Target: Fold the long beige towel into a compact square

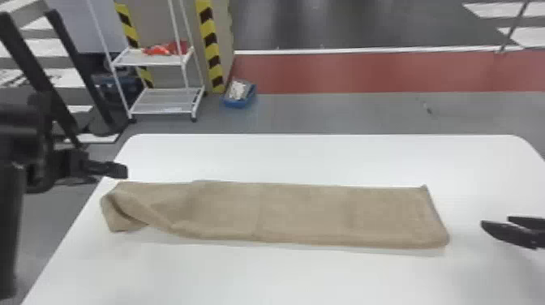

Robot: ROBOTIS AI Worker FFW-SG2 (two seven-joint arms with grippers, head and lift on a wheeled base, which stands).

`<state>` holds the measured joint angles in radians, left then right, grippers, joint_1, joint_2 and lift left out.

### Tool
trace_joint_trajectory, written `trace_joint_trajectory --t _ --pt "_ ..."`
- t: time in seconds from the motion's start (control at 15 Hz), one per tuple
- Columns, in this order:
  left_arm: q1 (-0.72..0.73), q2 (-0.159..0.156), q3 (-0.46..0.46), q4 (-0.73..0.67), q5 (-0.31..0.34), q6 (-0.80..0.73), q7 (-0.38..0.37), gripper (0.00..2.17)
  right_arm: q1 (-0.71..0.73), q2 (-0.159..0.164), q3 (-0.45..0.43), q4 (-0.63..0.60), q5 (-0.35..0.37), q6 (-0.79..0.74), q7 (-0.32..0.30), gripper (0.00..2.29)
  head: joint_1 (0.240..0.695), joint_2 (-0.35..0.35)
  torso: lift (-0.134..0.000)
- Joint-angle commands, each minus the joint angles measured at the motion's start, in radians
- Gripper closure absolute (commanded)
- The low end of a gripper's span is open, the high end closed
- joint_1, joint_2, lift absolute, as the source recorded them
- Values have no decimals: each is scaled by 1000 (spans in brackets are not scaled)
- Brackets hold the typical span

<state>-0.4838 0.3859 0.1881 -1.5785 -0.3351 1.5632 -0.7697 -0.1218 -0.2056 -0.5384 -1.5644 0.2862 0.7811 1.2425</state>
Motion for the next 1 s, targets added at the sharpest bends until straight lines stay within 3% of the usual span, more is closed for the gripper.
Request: trace_joint_trajectory --t 0.0,0.33,0.73,0.93 --pt "-41 -2 -32 71 -4 8 4 164 2 -1 -2 0 2 -2 0 33 695 67 -124" --pt "-39 14 -52 120 -38 8 21 164 7 -1 -3 0 1 -2 2 33 695 66 -124" --pt "-25 14 -52 132 -50 8 -69 269 11 -1 -3 0 4 -2 2 33 695 75 -124" --pt "-24 14 -52 132 -53 8 -148 1109 16 -1 -11 -3 1 -2 5 33 695 59 -124"
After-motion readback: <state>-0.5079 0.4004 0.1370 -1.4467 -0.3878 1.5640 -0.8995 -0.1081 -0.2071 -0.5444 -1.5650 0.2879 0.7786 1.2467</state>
